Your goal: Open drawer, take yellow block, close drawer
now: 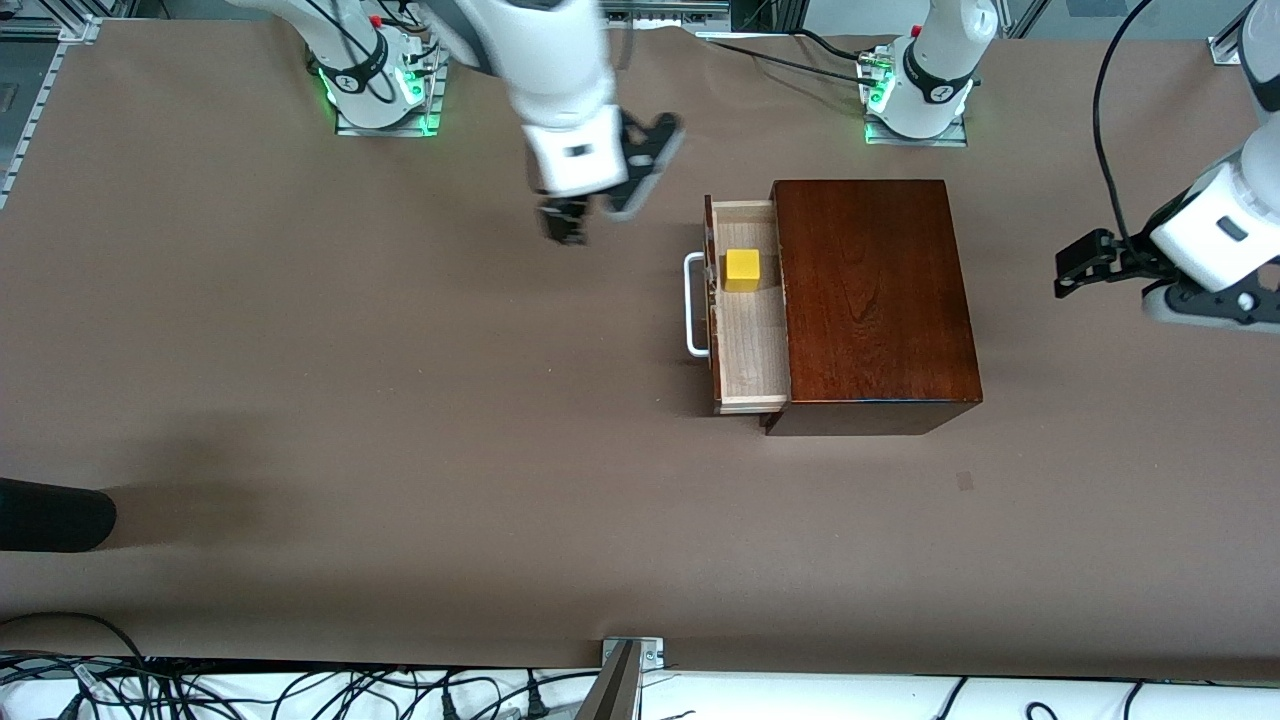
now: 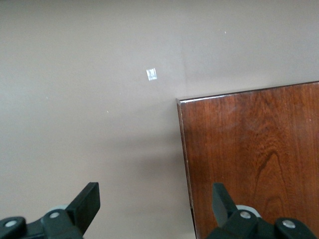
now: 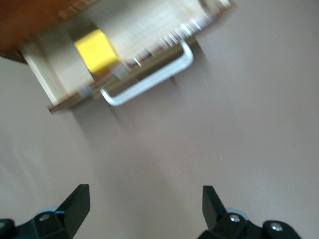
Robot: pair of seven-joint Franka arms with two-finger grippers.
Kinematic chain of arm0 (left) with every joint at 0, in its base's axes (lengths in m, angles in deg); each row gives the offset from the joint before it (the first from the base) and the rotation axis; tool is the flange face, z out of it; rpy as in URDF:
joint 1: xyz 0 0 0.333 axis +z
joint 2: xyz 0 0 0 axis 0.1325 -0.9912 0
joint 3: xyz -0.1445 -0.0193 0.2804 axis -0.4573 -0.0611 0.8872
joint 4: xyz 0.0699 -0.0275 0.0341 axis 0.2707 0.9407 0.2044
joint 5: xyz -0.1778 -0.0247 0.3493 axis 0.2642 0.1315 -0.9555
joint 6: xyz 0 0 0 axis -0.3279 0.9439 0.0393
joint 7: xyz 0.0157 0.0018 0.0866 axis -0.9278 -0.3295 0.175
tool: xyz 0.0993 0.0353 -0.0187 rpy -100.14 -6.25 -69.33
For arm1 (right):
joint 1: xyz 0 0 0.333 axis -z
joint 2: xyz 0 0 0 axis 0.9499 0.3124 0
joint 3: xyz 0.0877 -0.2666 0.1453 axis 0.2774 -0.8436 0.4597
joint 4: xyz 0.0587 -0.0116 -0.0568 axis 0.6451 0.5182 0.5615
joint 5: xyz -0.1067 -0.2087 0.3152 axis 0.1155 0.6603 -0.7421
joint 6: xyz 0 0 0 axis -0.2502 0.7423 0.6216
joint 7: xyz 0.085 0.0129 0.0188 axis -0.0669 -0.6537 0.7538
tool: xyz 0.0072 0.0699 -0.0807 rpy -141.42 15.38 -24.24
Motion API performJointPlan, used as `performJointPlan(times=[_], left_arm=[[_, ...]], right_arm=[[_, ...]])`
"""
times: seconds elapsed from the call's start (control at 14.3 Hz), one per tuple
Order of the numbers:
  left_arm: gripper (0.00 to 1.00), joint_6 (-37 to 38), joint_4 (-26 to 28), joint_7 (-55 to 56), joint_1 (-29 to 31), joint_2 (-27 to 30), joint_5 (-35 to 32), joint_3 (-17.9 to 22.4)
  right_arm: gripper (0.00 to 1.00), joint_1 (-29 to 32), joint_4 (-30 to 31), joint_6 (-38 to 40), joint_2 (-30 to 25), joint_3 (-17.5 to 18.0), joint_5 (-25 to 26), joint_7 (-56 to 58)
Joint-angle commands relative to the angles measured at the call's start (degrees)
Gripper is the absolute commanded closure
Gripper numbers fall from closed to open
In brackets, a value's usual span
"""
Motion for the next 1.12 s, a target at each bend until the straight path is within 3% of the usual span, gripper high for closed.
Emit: performJointPlan(times=[0.0, 0.14, 0.56, 1.05], left_arm=[[0.0, -7.2, 11.0, -0.7, -1.9, 7.8, 0.6, 1.1], [0.0, -5.8, 10.3, -0.9, -1.8, 6.8, 0.6, 0.6], [0.0, -3.4, 7.9, -0.7, -1.9, 5.1, 0.5, -0.2], [0.0, -0.9, 7.5, -0.8, -1.5, 5.0, 0.5, -0.2]], right_arm=[[0.0, -3.2, -11.4, -1.8, 9.8, -0.6, 1.4, 7.1], [0.0, -6.7, -15.3, -3.3, 13.5, -0.6, 5.9, 8.4], [0.0, -10.6, -23.5, -6.7, 24.6, -0.8, 9.8, 11.2], [0.0, -11.8, -25.0, -8.9, 27.9, -0.9, 10.0, 12.2]])
